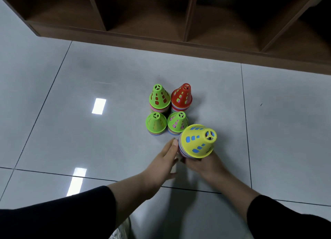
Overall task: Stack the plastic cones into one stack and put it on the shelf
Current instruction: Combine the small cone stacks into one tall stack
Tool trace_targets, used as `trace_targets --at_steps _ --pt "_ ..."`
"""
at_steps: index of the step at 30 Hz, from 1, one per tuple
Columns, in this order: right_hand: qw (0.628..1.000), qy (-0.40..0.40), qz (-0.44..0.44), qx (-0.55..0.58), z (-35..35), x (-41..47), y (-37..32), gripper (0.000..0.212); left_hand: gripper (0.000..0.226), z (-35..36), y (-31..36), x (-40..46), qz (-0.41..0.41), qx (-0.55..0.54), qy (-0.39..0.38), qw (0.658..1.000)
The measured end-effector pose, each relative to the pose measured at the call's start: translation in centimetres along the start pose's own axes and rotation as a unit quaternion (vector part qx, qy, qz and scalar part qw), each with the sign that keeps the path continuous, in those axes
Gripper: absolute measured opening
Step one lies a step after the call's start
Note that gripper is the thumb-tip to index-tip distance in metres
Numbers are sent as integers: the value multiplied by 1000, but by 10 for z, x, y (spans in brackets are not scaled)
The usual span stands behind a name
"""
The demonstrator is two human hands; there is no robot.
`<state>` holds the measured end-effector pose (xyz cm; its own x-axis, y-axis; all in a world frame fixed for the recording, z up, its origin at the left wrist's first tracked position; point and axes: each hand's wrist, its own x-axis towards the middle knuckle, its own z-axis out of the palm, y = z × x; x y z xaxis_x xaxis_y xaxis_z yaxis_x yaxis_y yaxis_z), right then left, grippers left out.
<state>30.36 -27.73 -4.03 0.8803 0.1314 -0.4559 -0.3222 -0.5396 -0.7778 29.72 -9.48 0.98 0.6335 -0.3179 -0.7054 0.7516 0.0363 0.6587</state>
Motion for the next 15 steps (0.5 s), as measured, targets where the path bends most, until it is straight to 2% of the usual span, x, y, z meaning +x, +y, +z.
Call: trace_targets --at_steps 3,5,7,11,15 --pt "995 34 3 95 0 4 3 60 48 11 7 13 1 -22 -5 1000" --pt "995 37 4 89 -13 6 11 70 39 22 13 22 8 -28 -11 1000" --pt "995 54 3 85 -31 8 15 69 39 34 17 35 14 -32 -17 999" --pt "994 79 3 78 -65 17 17 39 62 60 30 62 8 -34 -31 999" --pt "996 89 12 25 -89 29 29 56 59 70 40 82 7 -21 -43 999"
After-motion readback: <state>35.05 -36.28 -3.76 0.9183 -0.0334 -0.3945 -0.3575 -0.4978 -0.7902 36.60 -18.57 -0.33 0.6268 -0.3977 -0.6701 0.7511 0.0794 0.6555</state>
